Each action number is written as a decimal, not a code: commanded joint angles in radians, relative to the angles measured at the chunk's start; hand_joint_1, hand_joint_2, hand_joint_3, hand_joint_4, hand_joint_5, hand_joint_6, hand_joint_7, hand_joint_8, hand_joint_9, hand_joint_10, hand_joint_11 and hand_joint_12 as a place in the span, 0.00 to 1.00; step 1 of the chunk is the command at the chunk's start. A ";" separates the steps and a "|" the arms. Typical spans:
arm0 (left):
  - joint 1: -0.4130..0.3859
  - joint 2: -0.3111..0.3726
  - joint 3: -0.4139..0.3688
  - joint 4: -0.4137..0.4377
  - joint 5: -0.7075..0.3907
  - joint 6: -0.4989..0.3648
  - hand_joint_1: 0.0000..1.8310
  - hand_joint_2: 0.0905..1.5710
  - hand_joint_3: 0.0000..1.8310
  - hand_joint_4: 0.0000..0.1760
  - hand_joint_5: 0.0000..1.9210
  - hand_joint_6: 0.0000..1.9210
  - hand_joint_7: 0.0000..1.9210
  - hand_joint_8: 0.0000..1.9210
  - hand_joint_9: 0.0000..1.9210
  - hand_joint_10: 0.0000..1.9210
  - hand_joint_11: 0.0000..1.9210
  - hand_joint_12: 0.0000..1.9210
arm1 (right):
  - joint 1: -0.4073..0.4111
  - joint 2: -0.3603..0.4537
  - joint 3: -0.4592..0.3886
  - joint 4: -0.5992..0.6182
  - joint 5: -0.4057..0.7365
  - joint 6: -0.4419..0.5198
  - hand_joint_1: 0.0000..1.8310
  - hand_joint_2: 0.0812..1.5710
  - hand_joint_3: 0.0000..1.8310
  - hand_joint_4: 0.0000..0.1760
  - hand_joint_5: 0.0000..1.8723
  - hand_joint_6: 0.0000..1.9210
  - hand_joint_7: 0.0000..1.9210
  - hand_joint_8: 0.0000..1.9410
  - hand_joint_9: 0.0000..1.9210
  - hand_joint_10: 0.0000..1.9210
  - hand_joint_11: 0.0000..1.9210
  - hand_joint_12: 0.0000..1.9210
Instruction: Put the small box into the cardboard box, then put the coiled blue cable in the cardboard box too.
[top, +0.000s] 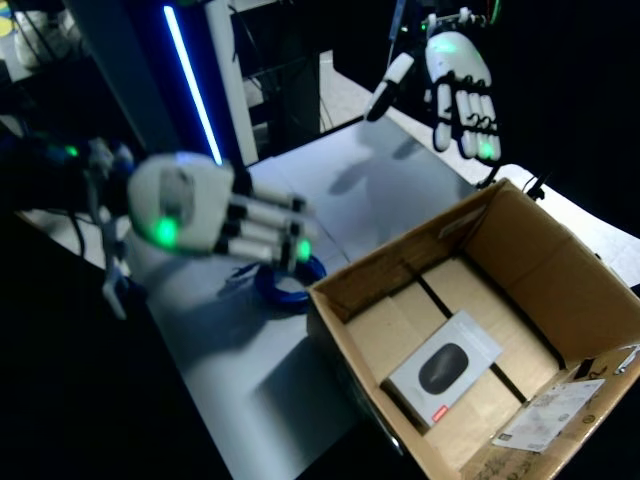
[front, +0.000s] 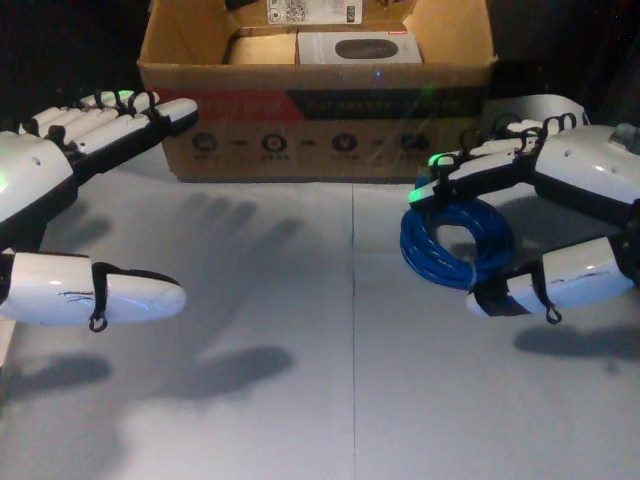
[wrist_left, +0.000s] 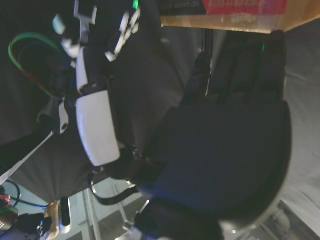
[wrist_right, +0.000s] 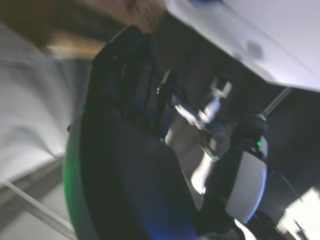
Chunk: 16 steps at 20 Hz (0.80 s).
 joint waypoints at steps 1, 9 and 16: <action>-0.007 -0.001 0.005 -0.008 -0.125 -0.008 0.24 0.54 0.00 1.00 0.00 0.00 0.00 0.00 0.00 0.00 0.00 0.00 | 0.009 -0.012 0.007 0.023 0.100 0.001 0.43 0.58 0.00 1.00 0.16 0.00 0.14 0.00 0.17 0.00 0.00 0.44; -0.007 -0.003 0.005 -0.008 -0.125 -0.010 0.24 0.53 0.00 1.00 0.00 0.00 0.00 0.00 0.00 0.00 0.00 0.00 | 0.009 -0.075 0.064 0.083 0.092 0.001 0.44 0.59 0.00 1.00 0.14 0.00 0.13 0.00 0.15 0.00 0.00 0.39; -0.007 -0.003 0.005 -0.008 -0.128 -0.011 0.25 0.53 0.00 1.00 0.00 0.00 0.00 0.00 0.00 0.00 0.00 0.00 | 0.004 -0.119 0.087 0.091 0.049 0.001 0.44 0.59 0.00 1.00 0.18 0.01 0.13 0.00 0.19 0.01 0.00 0.43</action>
